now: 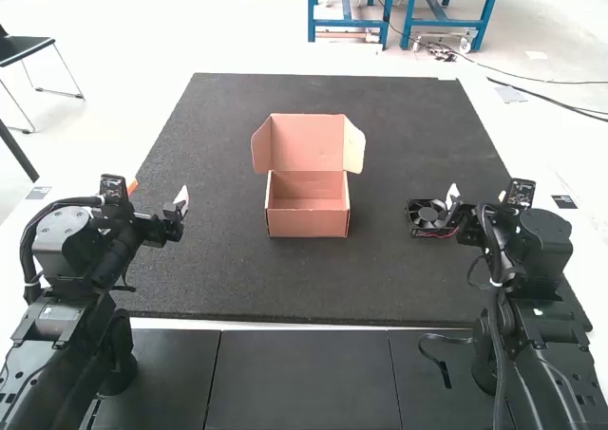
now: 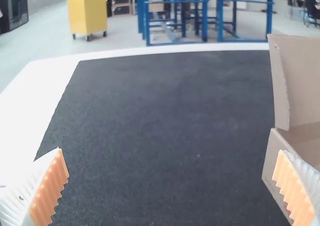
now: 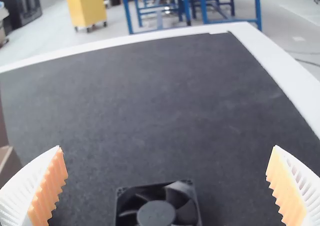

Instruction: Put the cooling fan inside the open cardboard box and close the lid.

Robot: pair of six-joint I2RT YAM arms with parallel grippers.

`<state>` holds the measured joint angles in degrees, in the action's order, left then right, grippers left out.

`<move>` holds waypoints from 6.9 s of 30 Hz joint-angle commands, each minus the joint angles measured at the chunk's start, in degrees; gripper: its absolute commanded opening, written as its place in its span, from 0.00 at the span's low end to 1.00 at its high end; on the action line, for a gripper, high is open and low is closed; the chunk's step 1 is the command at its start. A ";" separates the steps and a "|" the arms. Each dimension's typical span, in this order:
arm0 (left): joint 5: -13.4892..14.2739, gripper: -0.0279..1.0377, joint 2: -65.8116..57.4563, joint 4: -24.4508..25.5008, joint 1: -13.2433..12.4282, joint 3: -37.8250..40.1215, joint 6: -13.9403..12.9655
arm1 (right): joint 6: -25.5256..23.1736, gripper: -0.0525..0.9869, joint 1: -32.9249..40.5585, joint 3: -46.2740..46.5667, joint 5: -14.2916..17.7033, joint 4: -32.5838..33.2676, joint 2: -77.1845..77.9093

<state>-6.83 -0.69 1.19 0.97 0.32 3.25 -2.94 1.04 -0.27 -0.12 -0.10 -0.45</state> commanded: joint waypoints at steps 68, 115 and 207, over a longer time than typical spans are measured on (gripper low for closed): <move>3.23 0.93 -28.23 -10.42 -2.38 20.95 3.43 | -2.86 0.93 -2.27 -21.26 1.35 -12.03 -31.54; -6.88 0.93 -68.31 9.53 5.36 50.48 2.99 | 17.71 0.89 -2.44 -49.82 4.08 17.24 -81.73; -17.52 0.93 -56.79 26.23 5.88 52.42 0.80 | 12.61 0.57 -5.87 -62.74 -0.58 29.28 -108.27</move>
<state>-23.64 -58.81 27.86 6.39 49.80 4.10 10.55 -4.43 -62.00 0.12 29.06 -107.18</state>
